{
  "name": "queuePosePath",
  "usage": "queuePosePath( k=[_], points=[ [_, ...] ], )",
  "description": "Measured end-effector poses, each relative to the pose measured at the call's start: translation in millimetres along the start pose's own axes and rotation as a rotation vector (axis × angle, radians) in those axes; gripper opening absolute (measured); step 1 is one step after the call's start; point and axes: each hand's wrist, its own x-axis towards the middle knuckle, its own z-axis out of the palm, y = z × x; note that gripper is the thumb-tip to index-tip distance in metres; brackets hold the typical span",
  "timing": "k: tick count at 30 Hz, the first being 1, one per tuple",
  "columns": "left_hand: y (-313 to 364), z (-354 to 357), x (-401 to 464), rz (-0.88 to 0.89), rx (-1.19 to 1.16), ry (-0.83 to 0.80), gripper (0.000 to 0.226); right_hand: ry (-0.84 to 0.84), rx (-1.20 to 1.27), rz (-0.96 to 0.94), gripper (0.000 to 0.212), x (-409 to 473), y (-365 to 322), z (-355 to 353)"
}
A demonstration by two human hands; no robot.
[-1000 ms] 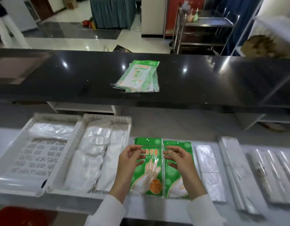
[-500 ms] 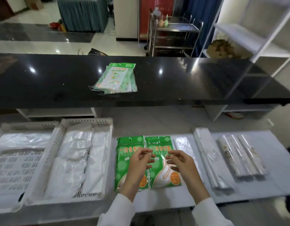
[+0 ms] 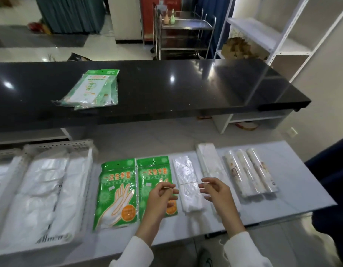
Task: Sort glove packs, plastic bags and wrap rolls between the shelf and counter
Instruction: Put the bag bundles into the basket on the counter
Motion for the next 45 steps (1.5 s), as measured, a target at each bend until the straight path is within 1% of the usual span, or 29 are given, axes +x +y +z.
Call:
queuePosePath(
  k=[3,7,10,13,16,20,22,25,29,32,36,37,39,42,45],
  points=[
    [1,43,10,-0.001,-0.019,0.039,0.015,-0.054,-0.034,-0.016,0.018,24,-1,-36],
    [-3,96,23,0.012,0.019,0.101,0.015,-0.102,-0.053,0.006,0.018,57,3,-85],
    [-15,128,32,0.042,0.099,0.163,0.018,-0.141,-0.047,0.033,0.015,78,7,-111],
    [-27,153,33,0.064,0.189,0.186,0.024,-0.193,-0.102,0.056,0.017,91,14,-128],
    [-35,168,35,0.075,0.257,0.192,0.029,-0.253,-0.179,0.046,0.026,99,17,-133],
    [-42,179,37,0.008,0.293,0.169,0.039,-0.355,-0.299,0.029,0.042,104,18,-127],
    [-42,183,40,-0.020,0.253,0.175,0.041,-0.405,-0.365,0.048,0.052,104,18,-122],
    [-41,188,43,-0.035,0.139,0.197,0.042,-0.420,-0.431,0.066,0.055,105,17,-117],
    [-35,191,50,-0.032,0.029,0.240,0.043,-0.332,-0.322,0.127,0.050,112,11,-115],
    [-30,188,49,-0.035,-0.067,0.250,0.045,-0.275,-0.310,0.088,0.050,115,9,-108],
    [-27,183,45,-0.037,-0.207,0.264,0.053,-0.276,-0.249,0.023,0.029,112,7,-95],
    [-26,182,44,-0.030,-0.239,0.262,0.053,-0.271,-0.229,0.009,0.028,111,7,-93],
    [-22,179,42,-0.014,-0.293,0.251,0.052,-0.262,-0.168,0.020,0.032,108,6,-88],
    [-18,172,37,0.044,-0.257,0.255,0.049,-0.240,-0.073,0.059,0.035,103,2,-81],
    [-17,162,25,0.145,-0.096,0.269,0.048,-0.290,0.002,0.096,0.041,98,-1,-74]
  ],
)
